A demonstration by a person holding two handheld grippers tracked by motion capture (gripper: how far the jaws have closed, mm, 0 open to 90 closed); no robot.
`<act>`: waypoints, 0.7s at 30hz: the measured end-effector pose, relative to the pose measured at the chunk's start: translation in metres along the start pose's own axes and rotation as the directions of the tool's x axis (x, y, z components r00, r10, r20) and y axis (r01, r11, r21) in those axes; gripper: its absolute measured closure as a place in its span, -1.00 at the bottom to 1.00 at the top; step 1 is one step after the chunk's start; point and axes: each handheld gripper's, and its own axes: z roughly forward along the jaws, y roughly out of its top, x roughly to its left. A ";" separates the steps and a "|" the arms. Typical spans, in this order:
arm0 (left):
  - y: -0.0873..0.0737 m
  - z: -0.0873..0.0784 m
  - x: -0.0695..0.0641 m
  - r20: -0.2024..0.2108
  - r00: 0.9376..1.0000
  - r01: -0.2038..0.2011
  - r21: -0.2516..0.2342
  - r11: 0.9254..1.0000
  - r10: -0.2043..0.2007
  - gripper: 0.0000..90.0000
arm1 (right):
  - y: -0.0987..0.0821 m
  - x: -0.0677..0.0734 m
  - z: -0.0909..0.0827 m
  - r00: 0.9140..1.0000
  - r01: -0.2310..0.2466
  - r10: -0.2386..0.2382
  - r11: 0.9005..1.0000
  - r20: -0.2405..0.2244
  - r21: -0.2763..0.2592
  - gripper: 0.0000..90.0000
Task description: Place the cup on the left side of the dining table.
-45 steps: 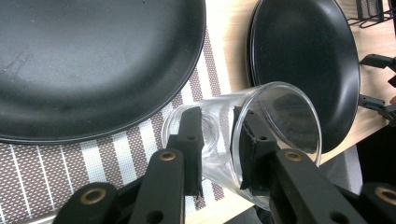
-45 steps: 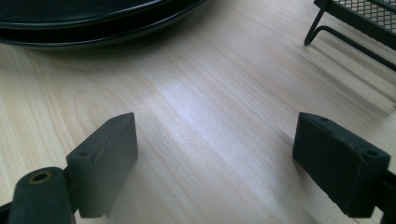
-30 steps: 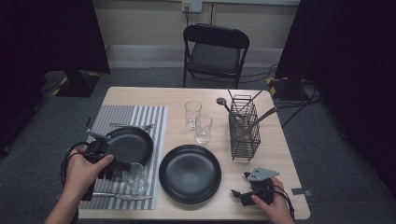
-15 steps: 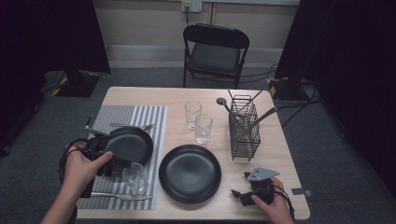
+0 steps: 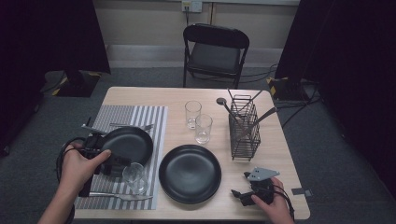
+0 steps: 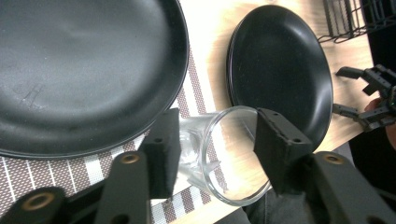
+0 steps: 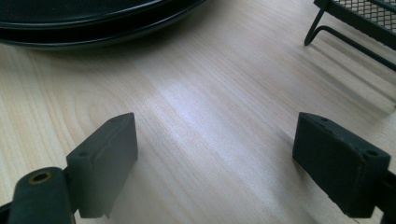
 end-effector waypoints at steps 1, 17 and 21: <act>0.000 0.000 0.000 0.002 1.000 -0.003 -0.002 1.000 0.003 0.06 | 0.000 0.000 0.000 1.000 0.000 0.000 1.000 0.000 0.000 -0.71; 0.001 -0.002 0.007 -0.026 0.999 -0.037 -0.055 0.998 0.036 -0.35 | 0.000 0.000 0.000 1.000 0.000 0.000 1.000 0.000 0.000 -0.71; 0.001 -0.004 0.008 -0.027 0.999 -0.045 -0.056 0.997 0.043 -0.39 | 0.000 0.000 0.000 1.000 0.000 0.000 1.000 0.000 0.000 -0.71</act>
